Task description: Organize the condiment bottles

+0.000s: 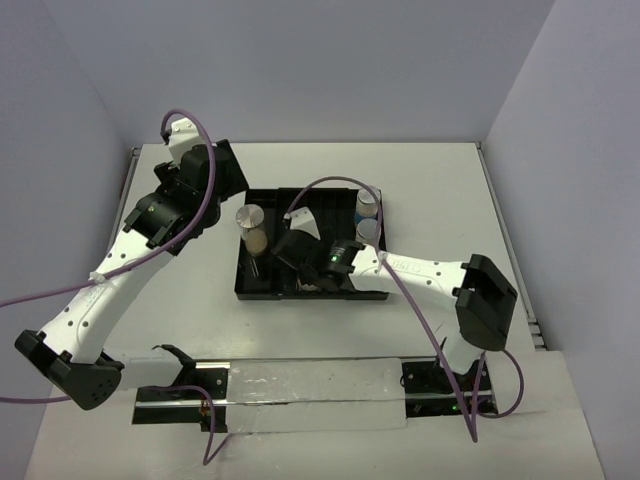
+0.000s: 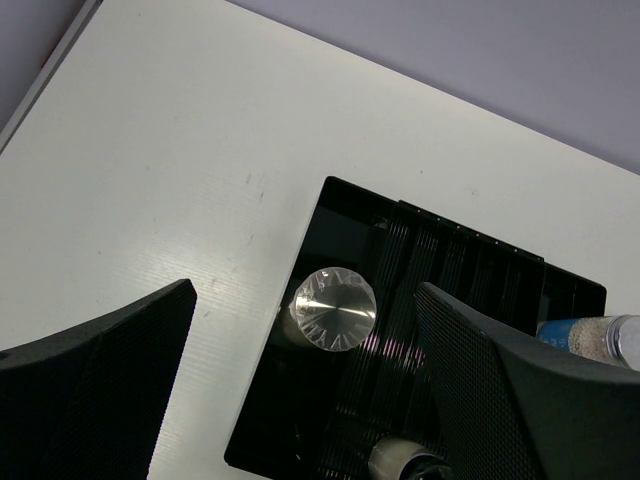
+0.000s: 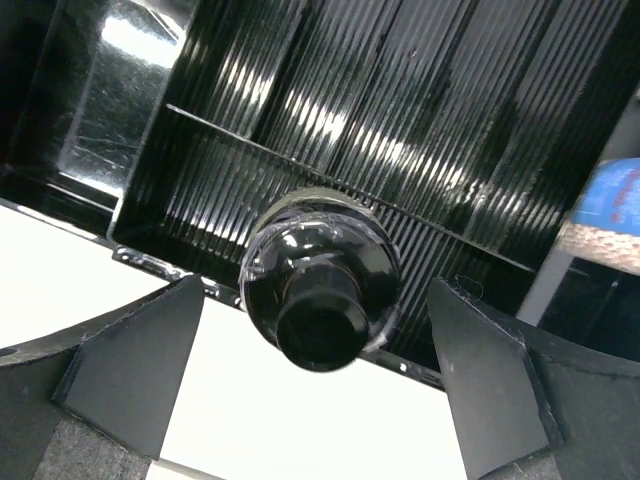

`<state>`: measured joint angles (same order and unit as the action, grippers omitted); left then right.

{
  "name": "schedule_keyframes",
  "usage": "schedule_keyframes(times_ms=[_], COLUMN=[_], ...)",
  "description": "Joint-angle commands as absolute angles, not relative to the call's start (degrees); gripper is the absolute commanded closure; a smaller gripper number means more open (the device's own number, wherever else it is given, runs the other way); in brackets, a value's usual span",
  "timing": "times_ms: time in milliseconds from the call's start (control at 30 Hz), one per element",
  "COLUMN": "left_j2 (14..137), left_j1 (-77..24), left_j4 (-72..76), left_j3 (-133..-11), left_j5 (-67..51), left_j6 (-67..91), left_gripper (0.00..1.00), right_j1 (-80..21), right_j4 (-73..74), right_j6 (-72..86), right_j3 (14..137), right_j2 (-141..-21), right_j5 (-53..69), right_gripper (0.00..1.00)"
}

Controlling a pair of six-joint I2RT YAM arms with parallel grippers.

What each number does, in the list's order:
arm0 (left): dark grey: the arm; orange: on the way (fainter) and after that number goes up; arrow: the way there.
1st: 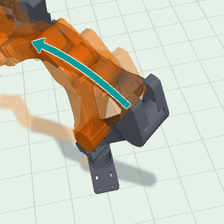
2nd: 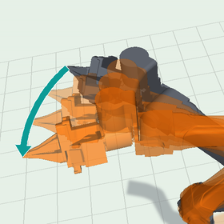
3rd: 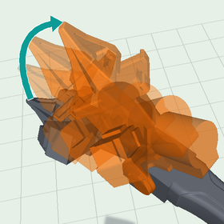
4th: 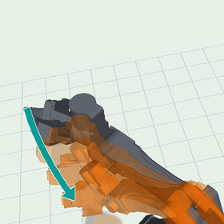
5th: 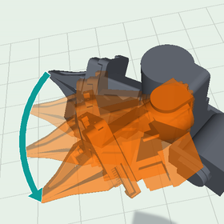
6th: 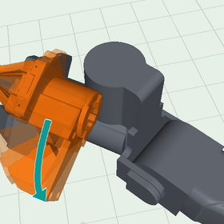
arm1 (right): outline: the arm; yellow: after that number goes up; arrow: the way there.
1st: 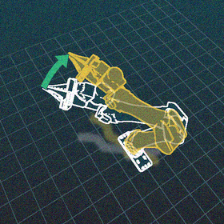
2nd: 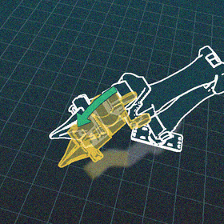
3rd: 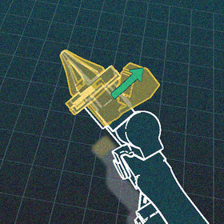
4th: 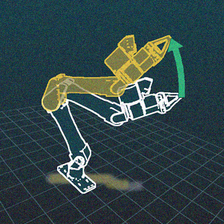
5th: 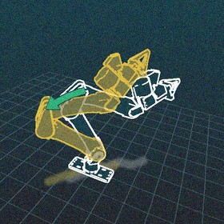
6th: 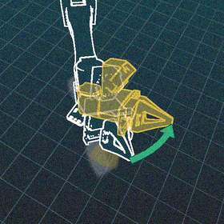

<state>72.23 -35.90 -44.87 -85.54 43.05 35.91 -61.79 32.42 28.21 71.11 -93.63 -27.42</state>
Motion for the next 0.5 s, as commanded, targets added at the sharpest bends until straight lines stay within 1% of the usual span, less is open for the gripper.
schedule_keyframes(times_ms=[0, 133, 267, 400, 467], left_j2=[71.98, 72.12, 71.83, 71.73, 71.58], left_j1=[-35.6, -35.68, -35.57, -35.35, -35.19], left_j4=[-44.56, -44.82, -44.36, -44.22, -43.95], left_j3=[-86.05, -86.22, -85.89, -85.98, -86.24], left_j5=[43.52, 44.03, 42.69, 42.79, 42.83], left_j6=[35.6, 35.46, 35.44, 35.7, 35.37], left_gripper=[0.0, 0.01, 0.01, 0.01, 0.01], right_j1=[-59.72, -54.65, -44.26, -33.97, -30.57], right_j4=[33.4, 33.35, 32.34, 33.06, 33.42], right_j6=[27.33, 26.67, 26.66, 27.81, 28.44], right_j3=[76.21, 76.99, 75.56, 74.05, 72.66], right_j2=[-83.35, -76.98, -69.77, -66.69, -65.16], right_j5=[-29.98, -30.18, -27.61, -27.4, -27.42], right_gripper=[0.0, 0.0, 0.0, 0.0, 0.0])
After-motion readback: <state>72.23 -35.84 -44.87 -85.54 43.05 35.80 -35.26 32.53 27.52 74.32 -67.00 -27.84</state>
